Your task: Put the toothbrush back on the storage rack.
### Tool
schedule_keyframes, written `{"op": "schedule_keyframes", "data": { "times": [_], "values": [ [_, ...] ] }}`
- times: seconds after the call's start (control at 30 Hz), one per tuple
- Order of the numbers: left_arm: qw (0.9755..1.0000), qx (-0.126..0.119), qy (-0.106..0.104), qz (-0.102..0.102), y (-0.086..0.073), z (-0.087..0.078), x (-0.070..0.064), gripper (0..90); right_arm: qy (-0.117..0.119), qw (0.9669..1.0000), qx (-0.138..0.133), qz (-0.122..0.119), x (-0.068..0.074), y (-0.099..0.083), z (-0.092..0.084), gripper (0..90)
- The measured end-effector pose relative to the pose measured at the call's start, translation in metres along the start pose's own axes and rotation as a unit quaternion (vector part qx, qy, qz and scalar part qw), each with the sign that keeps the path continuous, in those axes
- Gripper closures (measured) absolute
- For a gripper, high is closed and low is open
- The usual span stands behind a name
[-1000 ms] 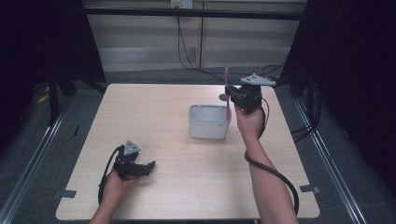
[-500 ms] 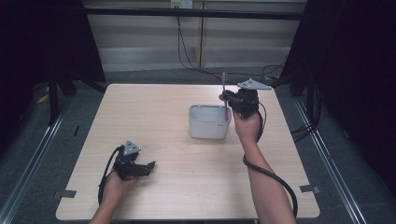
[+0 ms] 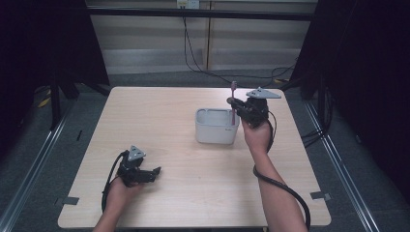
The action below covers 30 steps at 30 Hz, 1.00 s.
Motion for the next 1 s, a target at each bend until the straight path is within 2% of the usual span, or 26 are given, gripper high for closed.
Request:
{"op": "schedule_keyframes", "data": {
  "times": [0.6, 1.0],
  "values": [
    [1.0, 0.0, 0.0, 0.0, 0.0, 0.0, 0.0, 14.6, 0.009, 0.9999, 0.011, 0.001, 0.003, -0.016, -0.011, 79.4],
    [1.0, 0.0, 0.0, 0.0, 0.0, 0.0, 0.0, 14.7, 0.015, 0.9994, 0.032, 0.004, 0.003, -0.028, -0.015, 79.1]
  ]
}}
Point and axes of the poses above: each handheld gripper's, and its own axes: z roughly forward along the jaws, y roughly out of its top, x roughly to its left, the point moved 5 cm from there along z, roughly forward along the jaws, and after that the axes turned 2 degrees about z, right-handed, at the moved point
